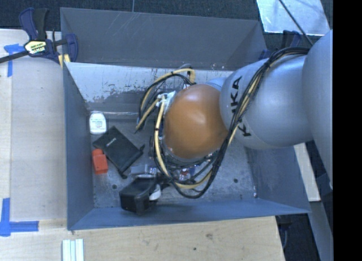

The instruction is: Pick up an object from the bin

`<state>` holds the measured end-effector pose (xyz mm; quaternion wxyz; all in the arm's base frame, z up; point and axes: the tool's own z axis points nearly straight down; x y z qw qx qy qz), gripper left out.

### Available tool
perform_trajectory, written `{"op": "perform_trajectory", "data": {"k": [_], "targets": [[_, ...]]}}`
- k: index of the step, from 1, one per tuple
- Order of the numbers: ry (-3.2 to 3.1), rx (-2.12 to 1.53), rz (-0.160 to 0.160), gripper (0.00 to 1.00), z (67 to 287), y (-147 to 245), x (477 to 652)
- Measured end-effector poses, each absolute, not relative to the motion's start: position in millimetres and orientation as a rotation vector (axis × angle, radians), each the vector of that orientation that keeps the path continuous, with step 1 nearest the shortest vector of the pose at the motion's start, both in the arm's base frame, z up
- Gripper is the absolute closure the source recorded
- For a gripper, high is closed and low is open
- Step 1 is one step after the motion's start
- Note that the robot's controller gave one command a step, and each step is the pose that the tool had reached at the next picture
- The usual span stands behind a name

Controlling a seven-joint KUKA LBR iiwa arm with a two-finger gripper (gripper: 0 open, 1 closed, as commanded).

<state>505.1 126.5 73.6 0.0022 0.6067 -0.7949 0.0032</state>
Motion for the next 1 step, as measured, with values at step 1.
{"op": "perform_trajectory", "data": {"k": [1], "targets": [[-2.504, 1.900, 0.003, 0.00, 75.6, 125.9, 506.5]]}}
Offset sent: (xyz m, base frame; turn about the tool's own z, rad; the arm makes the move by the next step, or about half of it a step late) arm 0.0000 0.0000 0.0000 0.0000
